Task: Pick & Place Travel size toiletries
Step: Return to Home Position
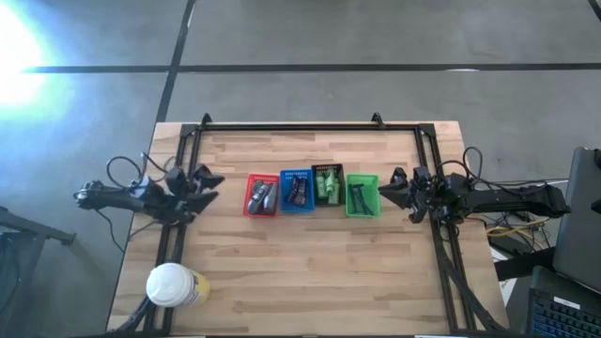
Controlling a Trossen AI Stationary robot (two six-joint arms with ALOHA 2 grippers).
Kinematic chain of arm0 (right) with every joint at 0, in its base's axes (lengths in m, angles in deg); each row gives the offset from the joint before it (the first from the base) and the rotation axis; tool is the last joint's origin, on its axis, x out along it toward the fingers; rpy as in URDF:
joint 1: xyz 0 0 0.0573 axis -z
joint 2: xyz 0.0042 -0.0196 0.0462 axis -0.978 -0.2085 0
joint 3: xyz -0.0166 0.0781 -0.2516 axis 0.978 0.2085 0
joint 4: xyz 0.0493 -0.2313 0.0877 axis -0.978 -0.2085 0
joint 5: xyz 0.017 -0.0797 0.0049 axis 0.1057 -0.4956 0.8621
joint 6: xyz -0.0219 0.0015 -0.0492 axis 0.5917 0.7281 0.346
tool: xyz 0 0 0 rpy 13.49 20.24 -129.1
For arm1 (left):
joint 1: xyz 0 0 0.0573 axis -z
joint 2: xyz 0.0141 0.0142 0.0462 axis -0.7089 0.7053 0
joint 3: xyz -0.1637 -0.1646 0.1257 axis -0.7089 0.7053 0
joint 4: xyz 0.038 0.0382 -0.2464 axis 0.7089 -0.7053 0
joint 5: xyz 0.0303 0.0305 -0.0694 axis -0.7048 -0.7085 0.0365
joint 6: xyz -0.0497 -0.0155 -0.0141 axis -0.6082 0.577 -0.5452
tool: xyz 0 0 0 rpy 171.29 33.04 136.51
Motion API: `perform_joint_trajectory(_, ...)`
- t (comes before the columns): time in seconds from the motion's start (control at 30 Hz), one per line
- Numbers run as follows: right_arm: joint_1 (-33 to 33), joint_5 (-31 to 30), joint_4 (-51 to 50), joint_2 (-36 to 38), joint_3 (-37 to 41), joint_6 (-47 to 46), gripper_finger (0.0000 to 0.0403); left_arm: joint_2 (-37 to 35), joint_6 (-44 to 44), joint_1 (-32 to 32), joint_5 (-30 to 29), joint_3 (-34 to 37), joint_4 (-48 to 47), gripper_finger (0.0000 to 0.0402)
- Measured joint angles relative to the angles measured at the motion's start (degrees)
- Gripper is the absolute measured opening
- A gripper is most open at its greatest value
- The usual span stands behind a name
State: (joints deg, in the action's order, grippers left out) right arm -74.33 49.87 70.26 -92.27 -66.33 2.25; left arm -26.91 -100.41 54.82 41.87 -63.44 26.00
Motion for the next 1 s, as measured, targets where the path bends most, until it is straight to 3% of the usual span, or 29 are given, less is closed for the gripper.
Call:
perform_joint_trajectory(0.23,0.0,0.0,-0.14,1.17,-0.02,-0.01,0.0052,-1.53,-0.01,-6.16,0.52,0.02,-22.48,0.0287)
perform_joint_trajectory(0.53,0.02,-0.02,-9.97,9.42,-0.07,0.01,0.0076,-1.55,0.39,-16.16,2.18,0.07,-22.47,0.0287)
perform_joint_trajectory(1.0,0.01,-0.02,-26.43,17.4,-0.07,-0.01,0.0116,-1.53,0.39,-16.7,2.23,0.09,-22.59,0.0287)
